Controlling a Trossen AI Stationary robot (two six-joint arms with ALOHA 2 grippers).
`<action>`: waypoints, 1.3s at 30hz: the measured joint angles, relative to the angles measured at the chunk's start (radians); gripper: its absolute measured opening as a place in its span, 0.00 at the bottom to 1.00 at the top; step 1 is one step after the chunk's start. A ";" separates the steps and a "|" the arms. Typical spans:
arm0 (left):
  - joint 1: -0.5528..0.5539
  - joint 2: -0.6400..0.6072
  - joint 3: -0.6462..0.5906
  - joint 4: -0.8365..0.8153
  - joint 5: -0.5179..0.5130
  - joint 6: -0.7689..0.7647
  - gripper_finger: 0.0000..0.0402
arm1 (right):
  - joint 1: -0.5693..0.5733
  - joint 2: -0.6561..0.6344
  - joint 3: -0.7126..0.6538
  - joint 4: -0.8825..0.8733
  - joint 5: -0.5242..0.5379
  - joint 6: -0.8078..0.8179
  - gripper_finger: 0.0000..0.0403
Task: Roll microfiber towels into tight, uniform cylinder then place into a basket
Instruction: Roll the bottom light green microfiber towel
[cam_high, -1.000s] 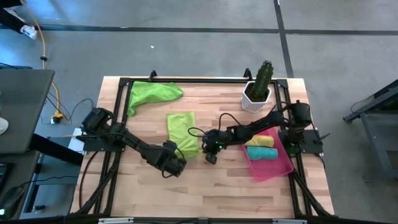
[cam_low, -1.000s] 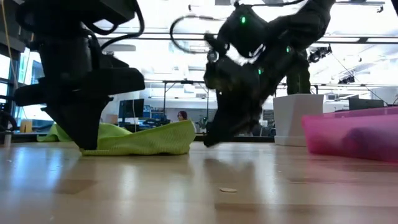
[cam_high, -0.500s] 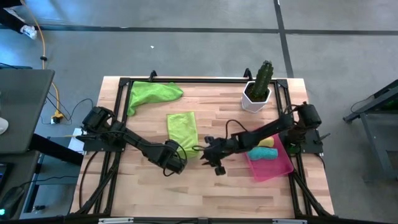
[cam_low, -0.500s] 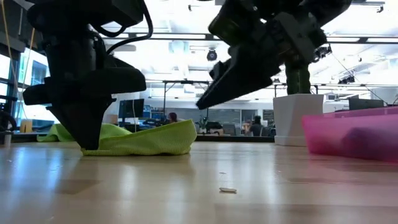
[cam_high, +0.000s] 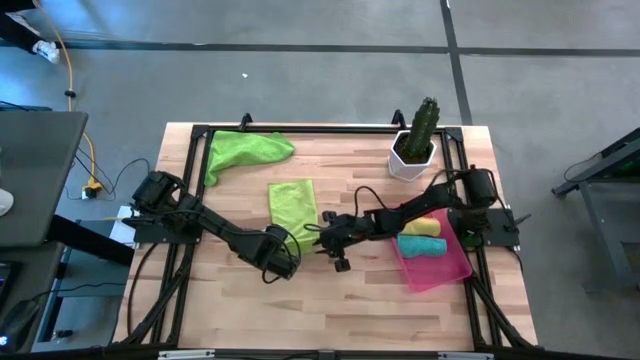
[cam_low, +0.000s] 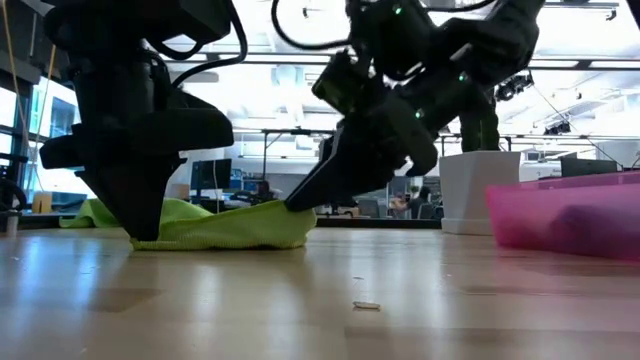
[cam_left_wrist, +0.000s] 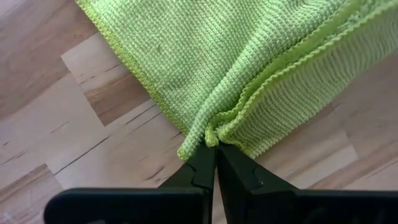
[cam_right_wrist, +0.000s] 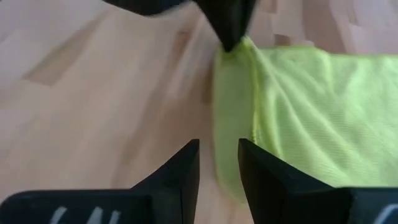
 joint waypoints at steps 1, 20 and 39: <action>0.000 0.000 0.000 0.000 0.000 0.000 0.01 | -0.009 0.003 0.000 0.000 0.000 0.000 0.25; 0.000 0.001 0.000 0.006 -0.026 0.089 0.01 | -0.063 0.026 0.000 -0.010 -0.053 -0.036 0.37; 0.004 0.007 0.209 -0.159 -0.005 0.655 0.22 | -0.062 0.074 0.002 -0.013 -0.010 0.019 0.39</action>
